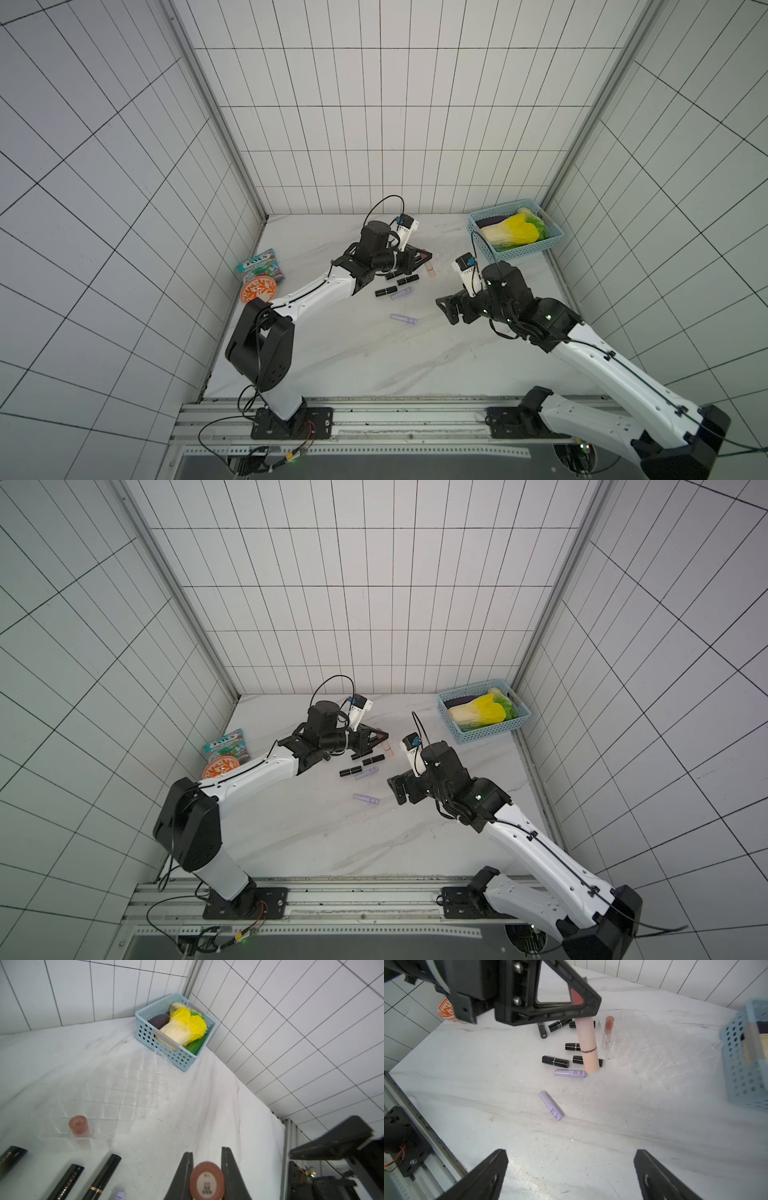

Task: Arrange the lipsticks in the organizer
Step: Pick up the lipstick at the center of the board, then place the lipstick in the storage box.

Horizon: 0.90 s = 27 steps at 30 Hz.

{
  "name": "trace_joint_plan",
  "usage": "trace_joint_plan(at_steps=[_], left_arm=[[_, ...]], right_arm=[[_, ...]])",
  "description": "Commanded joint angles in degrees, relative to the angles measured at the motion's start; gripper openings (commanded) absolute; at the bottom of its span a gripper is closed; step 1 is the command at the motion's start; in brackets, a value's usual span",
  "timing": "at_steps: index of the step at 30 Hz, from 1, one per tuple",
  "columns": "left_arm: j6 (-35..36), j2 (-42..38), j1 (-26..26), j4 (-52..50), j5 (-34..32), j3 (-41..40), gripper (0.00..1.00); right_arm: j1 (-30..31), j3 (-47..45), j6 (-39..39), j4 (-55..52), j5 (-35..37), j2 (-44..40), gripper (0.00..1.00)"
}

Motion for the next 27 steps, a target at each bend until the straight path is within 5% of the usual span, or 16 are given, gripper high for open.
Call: trace_joint_plan(at_steps=[1, 11, 27], left_arm=[[7.3, 5.0, -1.5, -2.2, -15.2, 3.7, 0.13], [11.9, 14.3, -0.4, 4.6, -28.4, 9.4, 0.12], [12.3, 23.9, -0.3, 6.8, -23.2, 17.2, 0.12]], right_arm=[[-1.7, -2.6, 1.3, 2.3, 6.5, -3.1, 0.99], [-4.0, -6.8, 1.6, 5.4, 6.4, -7.3, 0.99], [-4.5, -8.7, 1.5, 6.8, 5.1, -7.3, 0.97]])
